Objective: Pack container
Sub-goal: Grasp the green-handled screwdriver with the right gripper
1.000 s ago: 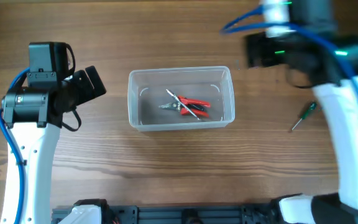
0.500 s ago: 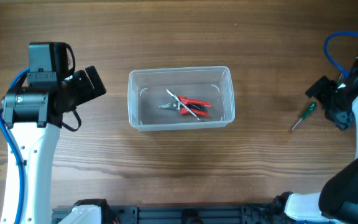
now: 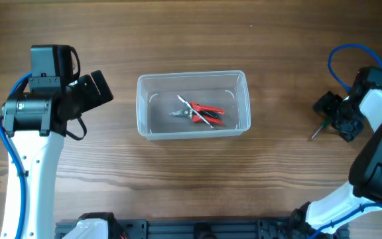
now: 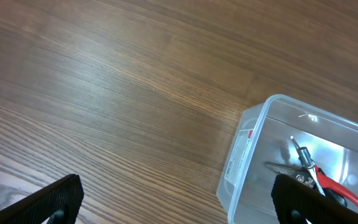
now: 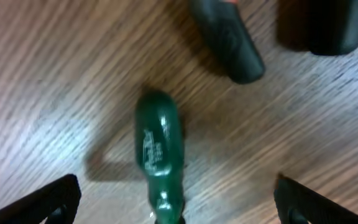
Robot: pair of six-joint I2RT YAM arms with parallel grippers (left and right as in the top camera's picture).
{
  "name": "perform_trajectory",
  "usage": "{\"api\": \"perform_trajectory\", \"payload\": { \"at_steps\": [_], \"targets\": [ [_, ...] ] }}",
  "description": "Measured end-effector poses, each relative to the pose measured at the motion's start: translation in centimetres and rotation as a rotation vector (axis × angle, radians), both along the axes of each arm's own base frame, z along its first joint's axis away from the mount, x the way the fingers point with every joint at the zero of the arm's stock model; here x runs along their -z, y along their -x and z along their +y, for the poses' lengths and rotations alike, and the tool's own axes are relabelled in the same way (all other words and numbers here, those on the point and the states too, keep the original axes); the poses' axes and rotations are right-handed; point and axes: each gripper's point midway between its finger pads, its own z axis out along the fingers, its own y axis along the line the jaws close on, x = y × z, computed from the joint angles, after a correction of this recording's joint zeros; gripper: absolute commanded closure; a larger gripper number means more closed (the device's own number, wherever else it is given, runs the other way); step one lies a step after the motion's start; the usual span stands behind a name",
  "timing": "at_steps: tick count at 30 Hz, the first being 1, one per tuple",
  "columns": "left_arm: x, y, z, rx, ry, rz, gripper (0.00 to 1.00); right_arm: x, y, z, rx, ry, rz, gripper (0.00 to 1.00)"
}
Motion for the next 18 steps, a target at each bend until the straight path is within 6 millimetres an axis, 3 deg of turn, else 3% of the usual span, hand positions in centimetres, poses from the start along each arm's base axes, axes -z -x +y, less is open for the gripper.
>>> {"api": "perform_trajectory", "payload": {
  "at_steps": [3,9,11,12,18],
  "targets": [
    [0.00,-0.01,0.00,0.000,0.000,0.000,0.00,-0.01,-0.36,-0.20,0.001,0.008,-0.014,0.13],
    [0.00,0.00,0.00,0.000,0.000,0.000,0.00,0.18,-0.57,-0.62,0.004,0.026,-0.017,0.78],
    [0.00,-0.01,0.00,0.000,0.000,0.000,0.00,0.25,-0.63,-0.64,0.003,0.026,-0.018,0.83],
    [0.00,0.00,0.00,0.000,0.000,0.000,0.00,0.25,-0.64,-0.64,0.006,0.025,-0.018,0.93],
    [0.00,0.00,0.00,0.000,0.000,0.000,0.00,0.16,-0.82,-0.58,0.006,0.020,-0.025,0.96]
  ]
}}
